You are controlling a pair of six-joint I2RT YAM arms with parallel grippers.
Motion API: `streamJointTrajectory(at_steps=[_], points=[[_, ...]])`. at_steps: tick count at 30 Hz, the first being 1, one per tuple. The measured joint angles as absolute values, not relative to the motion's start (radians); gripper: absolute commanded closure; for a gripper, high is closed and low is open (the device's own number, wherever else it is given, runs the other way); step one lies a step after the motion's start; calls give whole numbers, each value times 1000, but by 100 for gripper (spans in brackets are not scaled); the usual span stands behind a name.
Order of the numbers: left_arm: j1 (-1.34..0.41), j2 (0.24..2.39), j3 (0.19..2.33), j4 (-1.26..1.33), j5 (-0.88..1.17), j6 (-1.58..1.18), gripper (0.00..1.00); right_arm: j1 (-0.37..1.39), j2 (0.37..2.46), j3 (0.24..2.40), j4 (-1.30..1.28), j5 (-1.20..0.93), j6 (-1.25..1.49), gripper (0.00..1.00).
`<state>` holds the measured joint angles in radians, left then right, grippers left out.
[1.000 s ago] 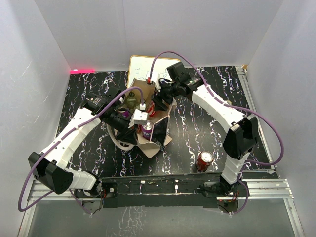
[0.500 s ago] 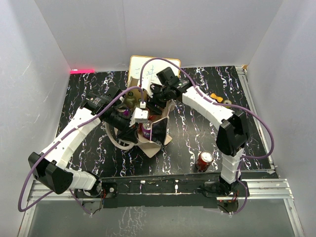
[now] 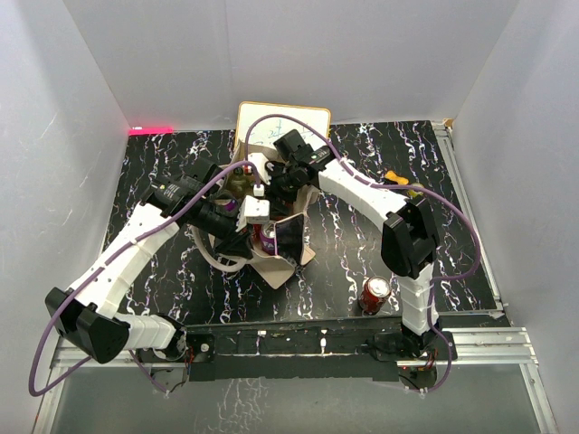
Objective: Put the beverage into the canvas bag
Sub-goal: Place the drink in the canvas bag.
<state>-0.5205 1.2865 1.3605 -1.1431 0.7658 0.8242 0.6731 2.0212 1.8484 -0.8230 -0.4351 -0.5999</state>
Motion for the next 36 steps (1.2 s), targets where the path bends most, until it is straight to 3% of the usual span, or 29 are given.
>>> streamJointTrajectory(at_steps=[17, 24, 32, 36], points=[[-475, 1242, 1348, -1087, 759, 764, 100, 753, 2071, 1891, -848, -265, -551, 91], [-470, 1215, 1348, -1070, 748, 762, 100, 774, 2108, 1931, -868, -207, -529, 73], [-466, 1203, 1348, -1054, 741, 762, 100, 777, 2123, 1943, -873, -218, -512, 41], [-465, 1201, 1348, -1053, 741, 764, 100, 775, 2123, 1943, -875, -225, -496, 33]])
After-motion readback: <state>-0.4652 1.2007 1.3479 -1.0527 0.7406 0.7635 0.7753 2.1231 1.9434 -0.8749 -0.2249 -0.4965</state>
